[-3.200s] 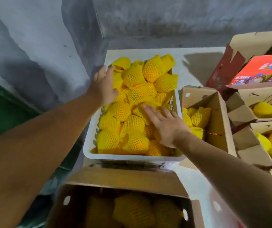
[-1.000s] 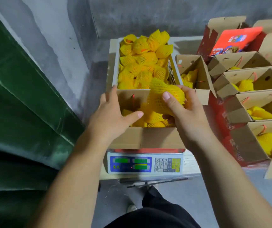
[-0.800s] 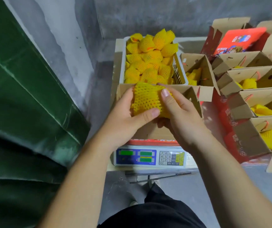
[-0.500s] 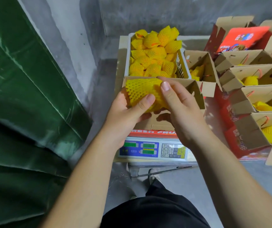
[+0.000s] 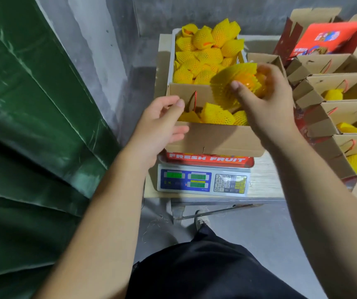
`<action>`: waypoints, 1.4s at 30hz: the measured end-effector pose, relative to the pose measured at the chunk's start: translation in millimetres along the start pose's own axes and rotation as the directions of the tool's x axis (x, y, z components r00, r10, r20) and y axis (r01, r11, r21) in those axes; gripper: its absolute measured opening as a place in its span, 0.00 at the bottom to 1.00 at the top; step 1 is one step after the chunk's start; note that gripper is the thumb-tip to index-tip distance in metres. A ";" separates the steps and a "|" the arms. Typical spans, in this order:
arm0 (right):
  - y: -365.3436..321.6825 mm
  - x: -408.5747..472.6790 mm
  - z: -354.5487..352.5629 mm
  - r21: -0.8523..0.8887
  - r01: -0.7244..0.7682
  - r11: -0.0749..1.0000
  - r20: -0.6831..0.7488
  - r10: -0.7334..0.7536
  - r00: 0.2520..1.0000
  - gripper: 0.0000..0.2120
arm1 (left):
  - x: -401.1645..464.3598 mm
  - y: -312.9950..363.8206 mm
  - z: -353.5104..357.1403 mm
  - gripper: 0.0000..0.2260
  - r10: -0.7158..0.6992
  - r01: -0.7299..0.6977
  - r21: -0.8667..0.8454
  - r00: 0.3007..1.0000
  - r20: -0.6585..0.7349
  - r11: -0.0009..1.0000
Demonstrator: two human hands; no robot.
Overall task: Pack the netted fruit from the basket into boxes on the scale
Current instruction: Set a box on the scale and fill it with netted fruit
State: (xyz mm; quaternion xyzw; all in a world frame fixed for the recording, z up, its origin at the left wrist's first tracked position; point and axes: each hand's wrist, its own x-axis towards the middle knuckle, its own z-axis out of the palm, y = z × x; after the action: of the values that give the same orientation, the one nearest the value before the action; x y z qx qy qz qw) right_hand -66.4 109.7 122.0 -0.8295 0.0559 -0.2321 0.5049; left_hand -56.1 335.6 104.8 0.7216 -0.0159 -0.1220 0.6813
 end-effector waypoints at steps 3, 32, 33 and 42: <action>15.2 16.4 -12.1 -0.411 0.033 0.911 0.254 0.080 0.964 0.43 | -2.5 -12.7 -14.7 0.10 -0.001 0.004 0.054 0.998 -0.058 0.999; 9.7 -11.9 30.2 -0.090 0.128 0.988 0.397 -0.083 0.914 0.15 | 19.5 -10.8 14.2 0.09 0.195 -0.183 0.199 0.980 -0.045 0.963; 11.8 -4.5 29.8 -0.083 0.132 0.988 0.394 -0.089 0.915 0.15 | 25.5 -7.7 19.1 0.09 0.212 -0.200 0.194 0.976 -0.044 0.960; 62.3 127.8 6.2 -0.163 0.101 0.981 0.359 -0.037 0.933 0.14 | 156.7 39.4 44.9 0.09 0.269 -0.275 0.400 0.960 0.071 0.874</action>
State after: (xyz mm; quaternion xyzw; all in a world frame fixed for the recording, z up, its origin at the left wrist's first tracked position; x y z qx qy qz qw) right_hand 58.5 42.7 107.8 -0.9011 -0.0446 -0.0907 0.4218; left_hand 92.7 259.2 117.6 0.8369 -0.1466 -0.0238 0.5268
